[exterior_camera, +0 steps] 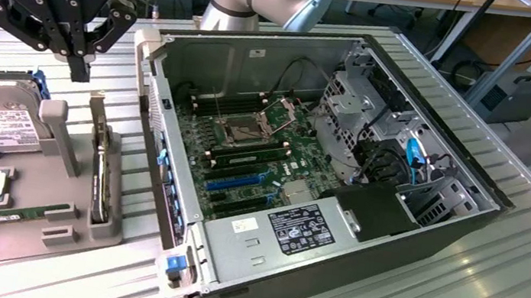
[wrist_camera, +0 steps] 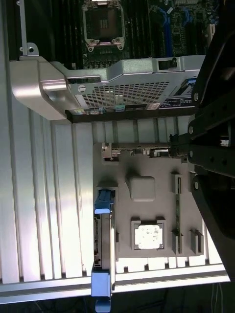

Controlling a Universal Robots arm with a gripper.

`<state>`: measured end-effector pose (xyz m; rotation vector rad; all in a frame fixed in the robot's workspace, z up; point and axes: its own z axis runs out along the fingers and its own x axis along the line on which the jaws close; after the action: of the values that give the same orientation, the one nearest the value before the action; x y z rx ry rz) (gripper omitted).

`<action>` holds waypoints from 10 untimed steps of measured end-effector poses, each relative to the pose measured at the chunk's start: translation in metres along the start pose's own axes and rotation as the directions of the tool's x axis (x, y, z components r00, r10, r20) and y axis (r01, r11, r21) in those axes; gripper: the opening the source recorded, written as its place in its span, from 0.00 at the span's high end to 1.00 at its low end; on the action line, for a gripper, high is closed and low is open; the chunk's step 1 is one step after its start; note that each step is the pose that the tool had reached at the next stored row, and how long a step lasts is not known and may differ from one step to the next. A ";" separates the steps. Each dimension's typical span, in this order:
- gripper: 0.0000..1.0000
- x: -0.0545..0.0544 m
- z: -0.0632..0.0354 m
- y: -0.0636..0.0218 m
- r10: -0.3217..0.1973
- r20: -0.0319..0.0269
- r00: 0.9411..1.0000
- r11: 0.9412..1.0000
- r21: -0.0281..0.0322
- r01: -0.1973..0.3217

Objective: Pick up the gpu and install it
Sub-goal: 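Reach for the gpu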

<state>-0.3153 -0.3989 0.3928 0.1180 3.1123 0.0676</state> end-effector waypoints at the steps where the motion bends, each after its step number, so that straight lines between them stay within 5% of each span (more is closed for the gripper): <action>1: 0.89 0.000 0.0000 0.0000 0.000 0.000 1.000 1.000 0.000 0.000; 10: 0.89 0.000 0.0000 -0.0013 0.000 0.000 1.000 1.000 0.000 0.000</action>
<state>-0.3154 -0.4003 0.3928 0.1179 3.1123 0.0676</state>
